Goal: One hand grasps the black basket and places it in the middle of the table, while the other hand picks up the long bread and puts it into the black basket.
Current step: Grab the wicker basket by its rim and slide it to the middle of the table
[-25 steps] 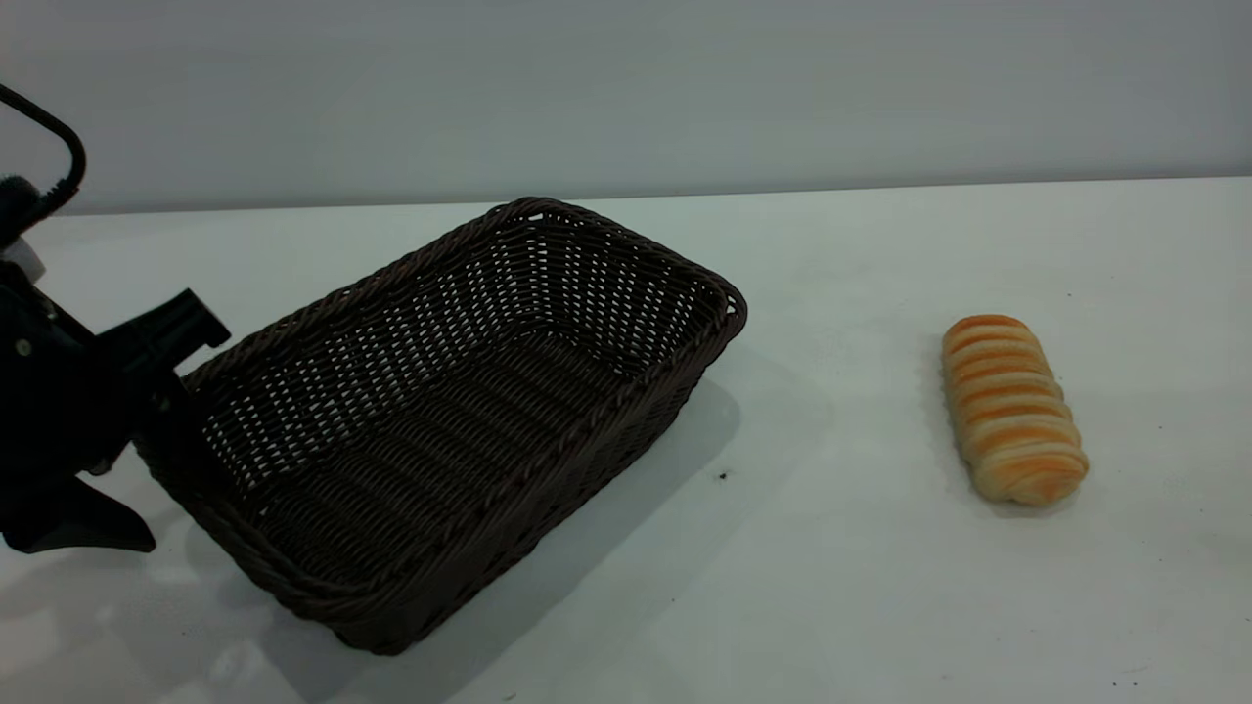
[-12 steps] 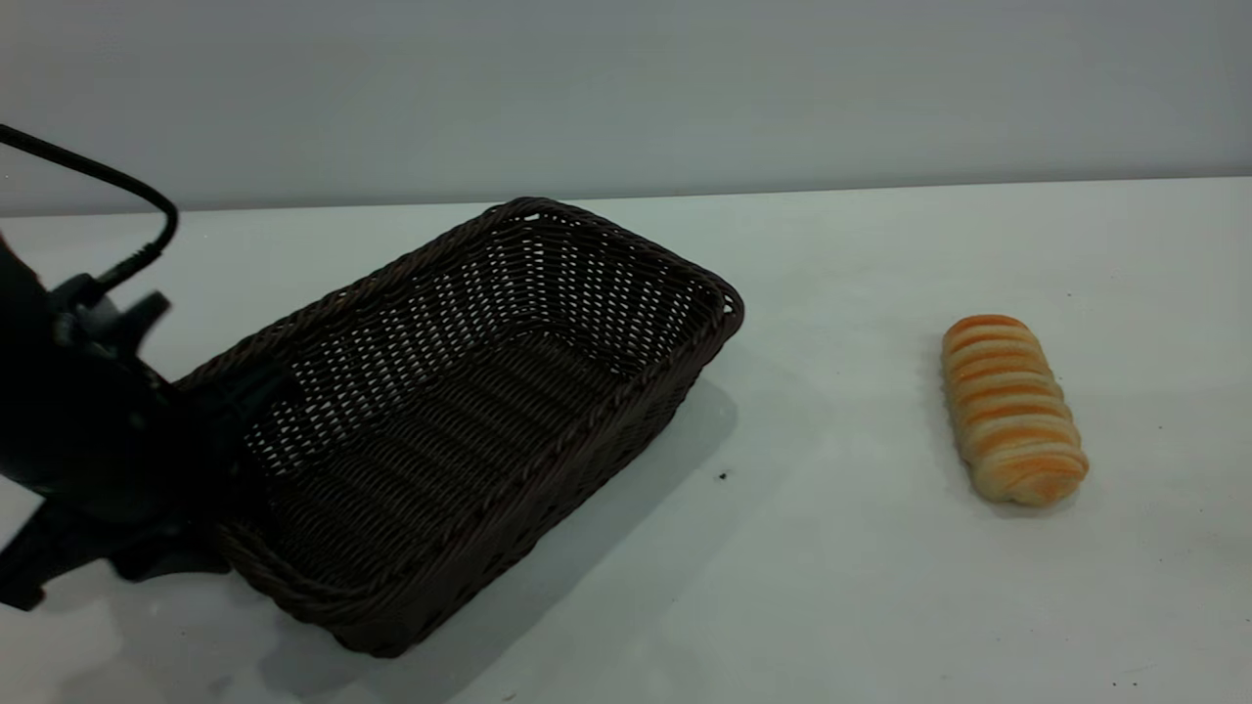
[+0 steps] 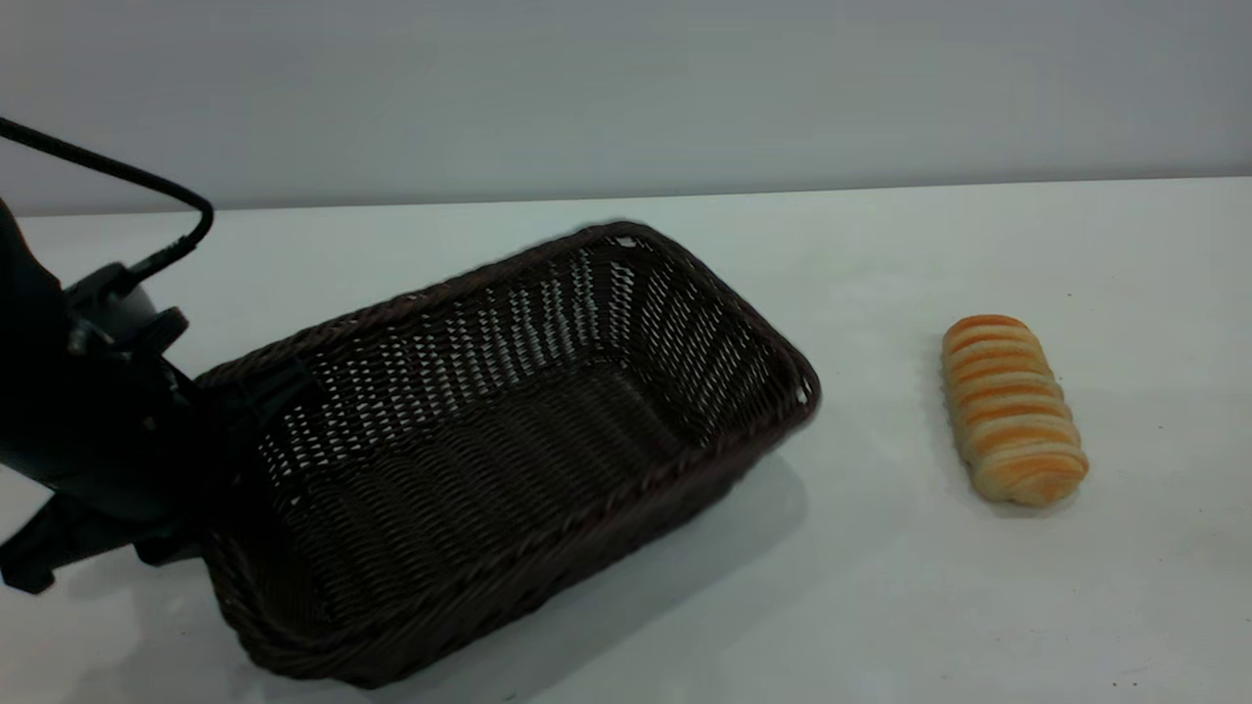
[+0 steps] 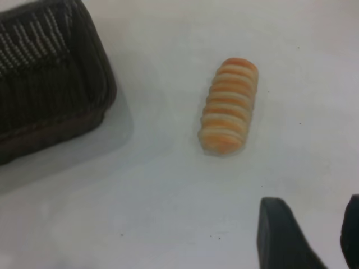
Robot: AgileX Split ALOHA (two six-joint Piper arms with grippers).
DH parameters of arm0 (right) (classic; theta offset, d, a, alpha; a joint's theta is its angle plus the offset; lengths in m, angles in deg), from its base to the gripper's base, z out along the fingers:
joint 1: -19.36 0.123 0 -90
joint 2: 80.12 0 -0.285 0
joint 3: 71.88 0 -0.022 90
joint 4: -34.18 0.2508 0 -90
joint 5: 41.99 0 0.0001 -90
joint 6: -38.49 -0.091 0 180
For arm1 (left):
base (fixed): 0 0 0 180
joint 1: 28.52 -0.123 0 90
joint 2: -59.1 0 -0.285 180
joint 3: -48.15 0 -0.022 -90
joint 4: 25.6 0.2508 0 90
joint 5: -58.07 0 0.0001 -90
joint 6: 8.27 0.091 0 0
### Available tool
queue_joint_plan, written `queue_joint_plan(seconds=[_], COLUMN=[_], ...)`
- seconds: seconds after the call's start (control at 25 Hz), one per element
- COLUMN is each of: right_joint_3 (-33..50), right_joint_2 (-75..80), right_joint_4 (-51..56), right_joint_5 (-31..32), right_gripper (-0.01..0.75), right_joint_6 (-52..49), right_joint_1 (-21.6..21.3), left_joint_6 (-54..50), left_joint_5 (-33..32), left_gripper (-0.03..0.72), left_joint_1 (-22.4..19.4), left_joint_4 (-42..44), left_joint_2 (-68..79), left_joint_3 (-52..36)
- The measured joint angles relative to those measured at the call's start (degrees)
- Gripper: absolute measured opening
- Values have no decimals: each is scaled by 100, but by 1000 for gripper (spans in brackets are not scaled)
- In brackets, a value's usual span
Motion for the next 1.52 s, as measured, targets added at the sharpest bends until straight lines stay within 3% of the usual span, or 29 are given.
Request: queue_joint_plan(seconds=[0.2, 0.44, 0.6, 0.96, 1.52], right_joint_3=[0, 0, 0, 0, 0], right_joint_2=[0, 0, 0, 0, 0], right_joint_4=[84, 122, 122, 127, 283], right_joint_5=[0, 31, 43, 43, 43], right_gripper=[253, 253, 253, 253, 253], right_joint_6=[40, 83, 90, 91, 299], right_joint_1=[0, 0, 0, 0, 0], left_joint_6=[270, 768, 915, 974, 1079], left_joint_5=[-570, -2446, -2961, -3304, -3040], left_gripper=[135, 135, 135, 135, 139], left_joint_1=[0, 0, 0, 0, 0], left_joint_4=[940, 1963, 2046, 2047, 1773], left_joint_2=[-546, -656, -642, 122, 888], left_joint_3=[245, 1638, 2188, 2677, 2731])
